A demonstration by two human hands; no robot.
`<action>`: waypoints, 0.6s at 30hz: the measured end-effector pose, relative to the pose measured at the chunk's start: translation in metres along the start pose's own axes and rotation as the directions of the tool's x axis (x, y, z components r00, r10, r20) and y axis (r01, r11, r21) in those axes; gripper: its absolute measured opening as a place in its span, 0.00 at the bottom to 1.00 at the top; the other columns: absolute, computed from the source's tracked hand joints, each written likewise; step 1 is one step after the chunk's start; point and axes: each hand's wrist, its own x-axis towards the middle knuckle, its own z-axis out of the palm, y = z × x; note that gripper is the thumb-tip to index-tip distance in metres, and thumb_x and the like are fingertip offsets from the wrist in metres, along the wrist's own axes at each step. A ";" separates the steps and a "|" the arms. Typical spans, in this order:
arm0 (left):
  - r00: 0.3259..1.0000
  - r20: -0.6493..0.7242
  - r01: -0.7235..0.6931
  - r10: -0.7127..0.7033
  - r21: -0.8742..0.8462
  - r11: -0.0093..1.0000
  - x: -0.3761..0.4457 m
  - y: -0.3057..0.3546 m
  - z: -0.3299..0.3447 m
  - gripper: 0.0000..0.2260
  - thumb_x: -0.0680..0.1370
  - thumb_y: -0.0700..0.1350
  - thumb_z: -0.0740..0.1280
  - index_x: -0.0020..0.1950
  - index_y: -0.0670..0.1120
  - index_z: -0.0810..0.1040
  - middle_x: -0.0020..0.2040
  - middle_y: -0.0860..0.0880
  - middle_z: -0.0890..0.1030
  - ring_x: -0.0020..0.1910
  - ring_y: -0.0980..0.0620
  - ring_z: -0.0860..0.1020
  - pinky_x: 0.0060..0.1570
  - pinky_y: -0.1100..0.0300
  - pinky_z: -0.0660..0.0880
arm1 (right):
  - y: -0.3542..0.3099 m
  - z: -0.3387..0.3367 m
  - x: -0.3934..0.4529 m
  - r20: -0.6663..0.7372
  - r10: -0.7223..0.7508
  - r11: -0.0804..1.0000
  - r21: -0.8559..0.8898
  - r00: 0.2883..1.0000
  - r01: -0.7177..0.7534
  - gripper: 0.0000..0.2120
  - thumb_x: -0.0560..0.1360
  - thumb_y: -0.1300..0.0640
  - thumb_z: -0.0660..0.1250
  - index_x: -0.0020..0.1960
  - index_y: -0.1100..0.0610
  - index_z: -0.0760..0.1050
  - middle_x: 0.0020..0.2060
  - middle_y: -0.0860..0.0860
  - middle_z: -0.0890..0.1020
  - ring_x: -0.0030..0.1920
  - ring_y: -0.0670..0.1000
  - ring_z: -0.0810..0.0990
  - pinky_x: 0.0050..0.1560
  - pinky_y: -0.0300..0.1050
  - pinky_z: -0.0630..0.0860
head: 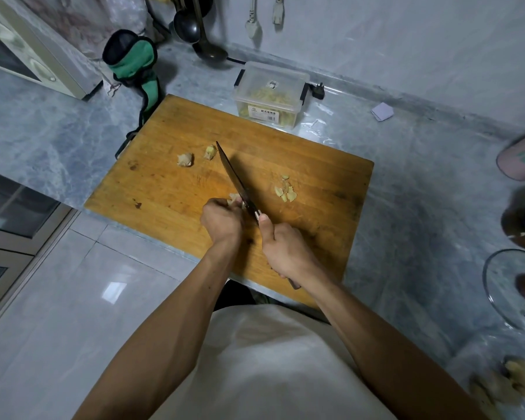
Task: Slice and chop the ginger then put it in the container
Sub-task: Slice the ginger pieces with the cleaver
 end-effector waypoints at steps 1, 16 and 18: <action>1.000 0.007 0.009 -0.009 -0.005 1.000 0.001 -0.001 -0.001 0.08 0.73 0.43 0.76 0.45 0.41 0.79 0.38 0.43 0.83 0.39 0.45 0.83 0.43 0.49 0.82 | 0.000 0.000 0.000 0.002 0.000 1.000 0.003 1.000 0.000 0.31 0.85 0.41 0.45 0.31 0.57 0.67 0.23 0.50 0.72 0.22 0.49 0.70 0.30 0.46 0.70; 0.864 0.269 -0.494 0.426 0.282 0.823 -0.007 0.006 -0.024 0.10 0.78 0.41 0.68 0.57 0.43 0.84 0.50 0.43 0.85 0.48 0.45 0.83 0.47 0.61 0.77 | 0.019 -0.028 -0.011 -0.082 0.088 0.996 0.030 0.993 -0.085 0.32 0.84 0.36 0.44 0.33 0.55 0.71 0.22 0.49 0.72 0.21 0.50 0.71 0.28 0.42 0.71; 0.831 0.277 -0.552 0.482 0.303 0.777 -0.006 0.001 -0.024 0.11 0.78 0.40 0.66 0.57 0.43 0.84 0.49 0.43 0.85 0.46 0.44 0.83 0.46 0.60 0.78 | 0.015 -0.025 -0.014 -0.065 0.079 0.996 0.056 0.995 -0.075 0.31 0.84 0.37 0.45 0.36 0.56 0.72 0.24 0.50 0.72 0.23 0.50 0.71 0.27 0.41 0.70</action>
